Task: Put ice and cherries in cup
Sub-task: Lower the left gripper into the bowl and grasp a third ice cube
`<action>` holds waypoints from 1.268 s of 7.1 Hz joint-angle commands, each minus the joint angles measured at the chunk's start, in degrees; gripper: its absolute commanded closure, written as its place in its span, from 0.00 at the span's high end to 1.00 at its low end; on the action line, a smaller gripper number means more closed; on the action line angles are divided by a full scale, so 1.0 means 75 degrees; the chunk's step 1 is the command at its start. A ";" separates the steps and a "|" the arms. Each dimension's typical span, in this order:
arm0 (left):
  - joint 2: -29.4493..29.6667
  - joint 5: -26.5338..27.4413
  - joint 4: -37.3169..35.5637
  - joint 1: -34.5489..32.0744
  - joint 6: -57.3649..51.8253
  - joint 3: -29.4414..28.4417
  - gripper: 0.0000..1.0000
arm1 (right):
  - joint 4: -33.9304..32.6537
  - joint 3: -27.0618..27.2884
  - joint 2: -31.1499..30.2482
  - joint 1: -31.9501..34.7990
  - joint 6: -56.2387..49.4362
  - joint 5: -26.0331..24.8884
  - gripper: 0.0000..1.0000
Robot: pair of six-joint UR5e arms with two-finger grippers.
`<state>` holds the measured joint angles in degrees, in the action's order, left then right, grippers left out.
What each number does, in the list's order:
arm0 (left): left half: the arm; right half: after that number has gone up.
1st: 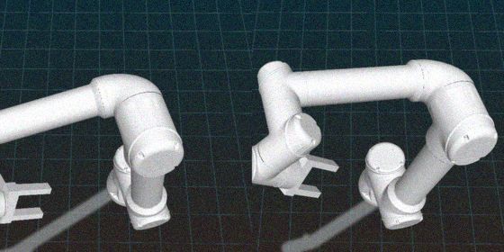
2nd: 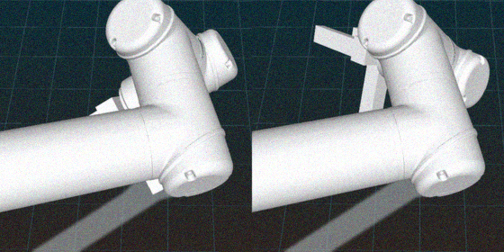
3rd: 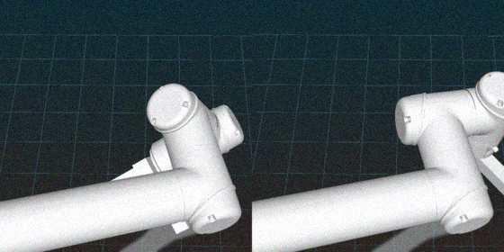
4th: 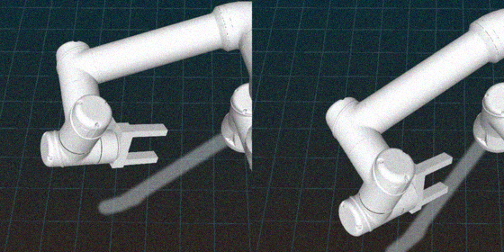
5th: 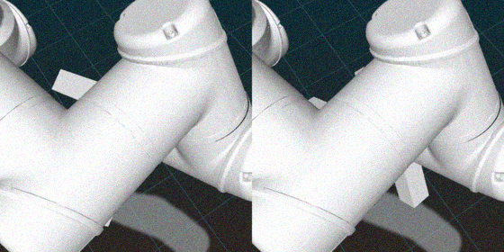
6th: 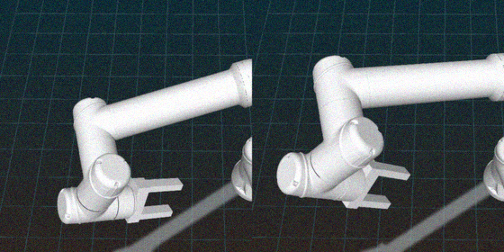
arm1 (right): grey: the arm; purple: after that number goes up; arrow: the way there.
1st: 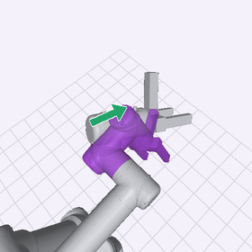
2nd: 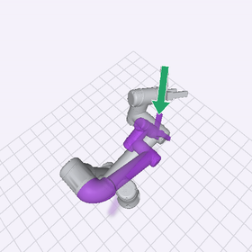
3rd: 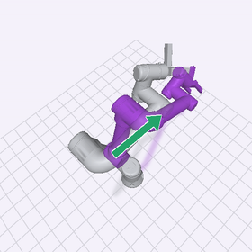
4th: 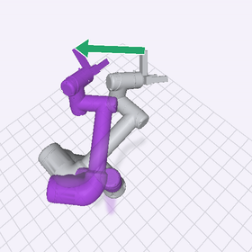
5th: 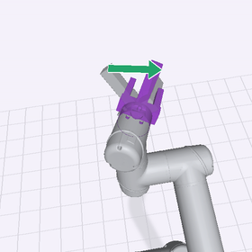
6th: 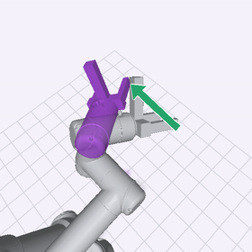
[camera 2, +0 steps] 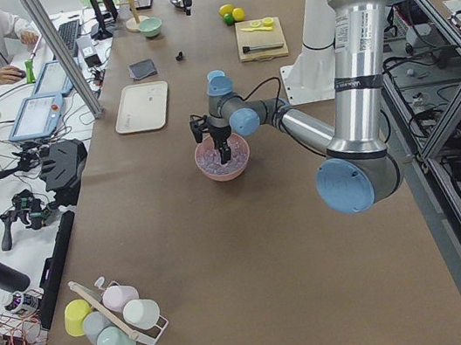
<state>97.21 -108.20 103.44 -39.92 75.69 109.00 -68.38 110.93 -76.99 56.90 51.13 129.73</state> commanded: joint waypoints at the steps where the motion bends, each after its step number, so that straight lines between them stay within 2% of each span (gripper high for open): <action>1: 0.0035 0.0001 -0.0465 -0.0068 -0.0003 0.0324 0.81 | 0.0000 0.0045 -0.0012 -0.0016 0.0096 -0.0001 1.00; 3: 0.0001 0.0024 -0.1029 -0.0068 -0.0049 0.0735 0.80 | 0.0000 0.0045 -0.0024 -0.0017 0.0096 0.0011 1.00; 4: 0.0023 0.0048 -0.1007 -0.0033 -0.0050 0.0585 0.80 | 0.0000 0.0045 -0.0024 -0.0028 0.0108 0.0011 1.00; 5: 0.0105 0.0408 -0.0996 0.0025 -0.0038 0.0433 0.80 | 0.0000 0.0045 -0.0024 -0.0028 0.0120 0.0011 1.00; 9: 0.0350 0.0446 -0.0855 0.0085 0.0044 0.0092 0.80 | 0.0000 0.0104 -0.0024 -0.0040 0.0319 0.0023 1.00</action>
<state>98.88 -104.89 96.97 -39.35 75.85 110.56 -68.38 111.63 -77.17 56.62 53.12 129.89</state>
